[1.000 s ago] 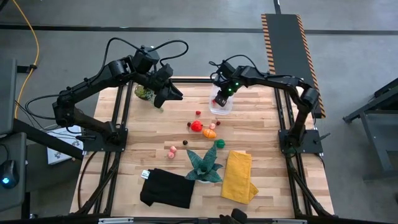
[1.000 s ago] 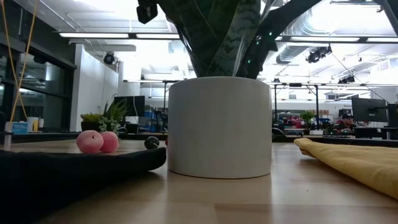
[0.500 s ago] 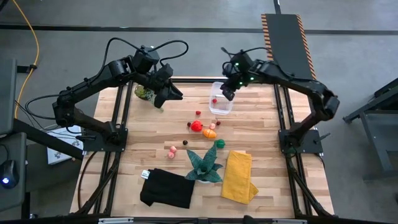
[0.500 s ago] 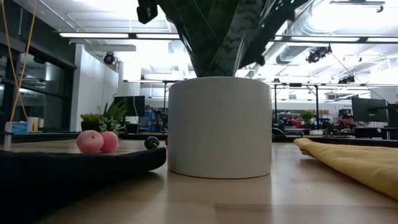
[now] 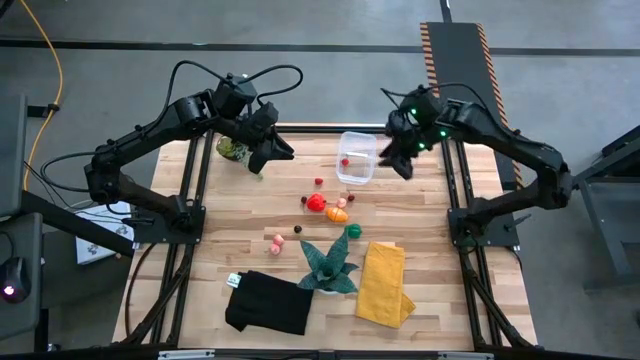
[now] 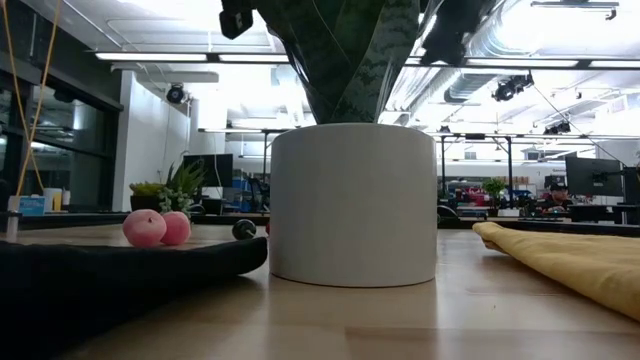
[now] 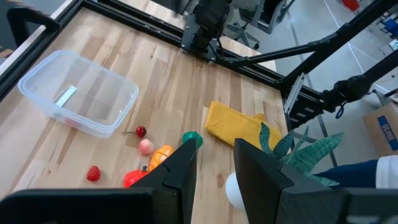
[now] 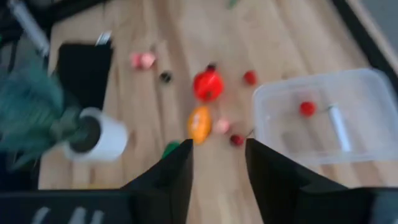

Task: Pick and placing Produce into tupperware
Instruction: Put the bell pepper into the transparent container

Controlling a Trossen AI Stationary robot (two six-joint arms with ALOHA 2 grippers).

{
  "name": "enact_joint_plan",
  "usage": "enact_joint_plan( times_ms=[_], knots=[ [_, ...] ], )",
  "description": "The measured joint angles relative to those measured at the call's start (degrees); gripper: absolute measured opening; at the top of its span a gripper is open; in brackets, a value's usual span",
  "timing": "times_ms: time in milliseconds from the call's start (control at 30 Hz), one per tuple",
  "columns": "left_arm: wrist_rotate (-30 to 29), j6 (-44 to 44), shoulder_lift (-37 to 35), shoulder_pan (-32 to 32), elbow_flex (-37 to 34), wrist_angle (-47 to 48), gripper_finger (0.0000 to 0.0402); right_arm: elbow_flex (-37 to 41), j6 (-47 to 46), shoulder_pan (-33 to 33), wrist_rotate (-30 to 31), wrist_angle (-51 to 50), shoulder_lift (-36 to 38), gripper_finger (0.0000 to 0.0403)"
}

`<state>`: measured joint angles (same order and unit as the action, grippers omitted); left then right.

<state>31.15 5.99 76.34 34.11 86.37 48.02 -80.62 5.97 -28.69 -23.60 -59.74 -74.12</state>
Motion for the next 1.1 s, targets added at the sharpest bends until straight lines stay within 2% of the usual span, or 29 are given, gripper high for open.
enact_joint_plan(
  times_ms=[233,400,567,933,1100],
  knots=[
    [-1.0,-0.2,0.0,0.0,0.0,0.6,0.0095,0.0,0.1,7.3,0.0,-4.0,0.4,0.0208],
    [-1.1,-0.2,0.0,0.0,0.0,2.4,0.0095,0.0,0.1,12.0,2.8,-3.9,-0.2,0.0236],
    [-1.9,-0.2,0.0,0.0,0.0,5.4,0.0095,0.8,1.7,15.6,7.3,-4.3,-2.1,0.0241],
    [-1.9,-0.2,0.0,0.0,0.0,6.7,0.0095,8.0,4.4,19.8,7.4,0.3,-7.6,0.0241],
    [-1.9,-0.2,0.0,0.0,0.0,6.7,0.0095,12.2,1.7,21.3,7.1,8.4,-7.8,0.0241]
  ],
)
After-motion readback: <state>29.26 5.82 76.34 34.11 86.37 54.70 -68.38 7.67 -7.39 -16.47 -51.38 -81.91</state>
